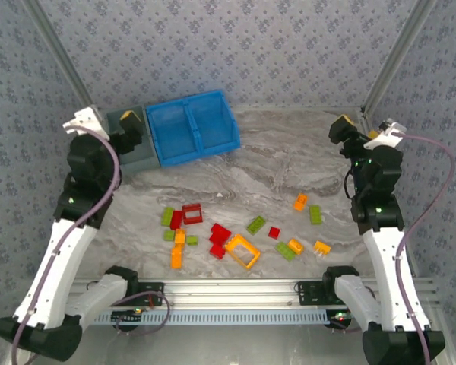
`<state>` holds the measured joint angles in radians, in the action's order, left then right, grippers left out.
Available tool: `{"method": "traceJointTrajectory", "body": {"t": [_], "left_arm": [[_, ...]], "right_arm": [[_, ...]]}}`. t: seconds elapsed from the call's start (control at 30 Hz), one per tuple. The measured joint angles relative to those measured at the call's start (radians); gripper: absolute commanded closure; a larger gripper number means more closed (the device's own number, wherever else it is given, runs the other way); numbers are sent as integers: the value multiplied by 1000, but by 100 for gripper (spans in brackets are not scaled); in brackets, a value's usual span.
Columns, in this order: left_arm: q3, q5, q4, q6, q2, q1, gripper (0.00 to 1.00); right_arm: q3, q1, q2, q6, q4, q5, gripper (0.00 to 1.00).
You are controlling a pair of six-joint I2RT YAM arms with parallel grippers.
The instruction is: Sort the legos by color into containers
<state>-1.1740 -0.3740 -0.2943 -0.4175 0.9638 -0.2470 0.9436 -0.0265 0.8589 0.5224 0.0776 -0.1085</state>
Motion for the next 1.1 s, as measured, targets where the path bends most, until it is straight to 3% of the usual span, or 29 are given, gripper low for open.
{"method": "traceJointTrajectory", "body": {"t": [0.07,0.27,0.47,0.53,0.8,0.97,1.1], "left_arm": [[-99,61,-146,-50,126,64,1],[-415,195,-446,-64,612,105,0],[-666,237,-587,-9,956,130,1],[-769,245,-615,11,1046,134,3],[-1073,251,-703,87,1298,140,30],[-1088,224,-750,108,1357,140,41],[-1075,225,-752,127,1360,139,58]], "right_arm": [[7,-69,50,39,111,23,4],[18,-481,198,26,324,11,5],[91,-702,281,-6,366,-13,5],[95,-735,296,-7,367,-16,5],[95,-775,325,-6,394,-25,6],[99,-775,325,-2,417,-34,7],[109,-775,326,5,420,-35,11]]}}
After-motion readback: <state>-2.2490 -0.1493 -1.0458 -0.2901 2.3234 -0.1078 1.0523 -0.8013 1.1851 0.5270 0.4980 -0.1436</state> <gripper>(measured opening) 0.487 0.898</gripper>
